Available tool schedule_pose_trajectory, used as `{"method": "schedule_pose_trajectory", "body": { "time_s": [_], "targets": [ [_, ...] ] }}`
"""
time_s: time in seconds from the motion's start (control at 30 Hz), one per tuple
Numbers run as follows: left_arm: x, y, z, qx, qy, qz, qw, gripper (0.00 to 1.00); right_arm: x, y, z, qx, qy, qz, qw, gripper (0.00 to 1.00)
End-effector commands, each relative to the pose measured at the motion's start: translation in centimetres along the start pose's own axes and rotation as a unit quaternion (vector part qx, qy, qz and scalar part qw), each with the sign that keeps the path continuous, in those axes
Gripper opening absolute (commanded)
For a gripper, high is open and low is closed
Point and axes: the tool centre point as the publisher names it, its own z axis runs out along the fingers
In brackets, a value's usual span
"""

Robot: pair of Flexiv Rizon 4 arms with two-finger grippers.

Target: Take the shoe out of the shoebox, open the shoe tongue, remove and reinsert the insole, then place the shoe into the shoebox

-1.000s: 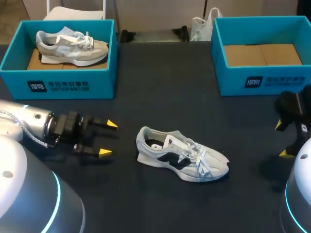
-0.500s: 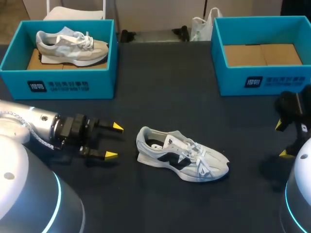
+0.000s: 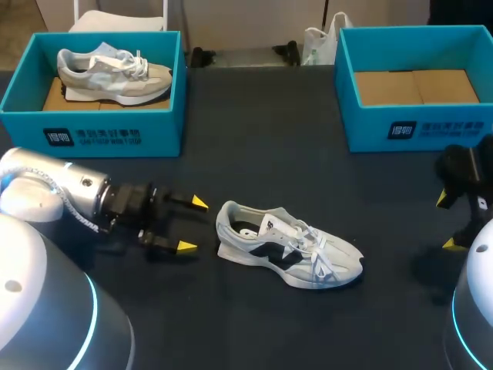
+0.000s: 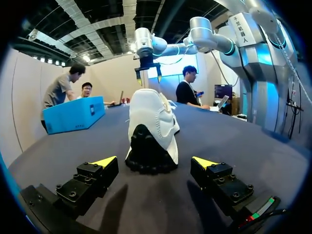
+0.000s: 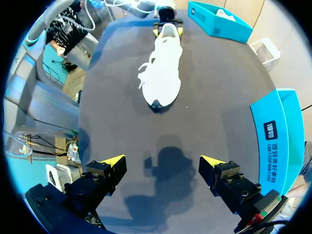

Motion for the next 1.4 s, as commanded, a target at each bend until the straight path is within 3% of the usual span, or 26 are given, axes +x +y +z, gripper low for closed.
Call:
{"method": "schedule_pose_trajectory", "body": {
  "time_s": [0.03, 0.4, 0.63, 1.4],
  "targets": [
    [-1.0, 0.3, 1.1, 0.0, 0.013, 0.001, 1.0, 1.0, 0.1, 0.0, 0.1, 0.001, -0.001, 0.001, 1.0, 1.0],
    [-2.5, 0.4, 2.9, -0.003, 0.043, -0.025, 0.999, 1.0, 0.1, 0.0, 0.1, 0.001, -0.001, 0.001, 1.0, 1.0],
    [-1.8, 0.6, 3.7, -0.004, 0.071, -0.031, 0.997, 1.0, 0.1, 0.0, 0.1, 0.001, -0.001, 0.001, 1.0, 1.0],
    [-0.5, -0.5, 6.0, 0.007, 0.091, -0.039, 0.995, 1.0, 0.1, 0.0, 0.1, 0.001, -0.001, 0.001, 1.0, 1.0]
  ]
}}
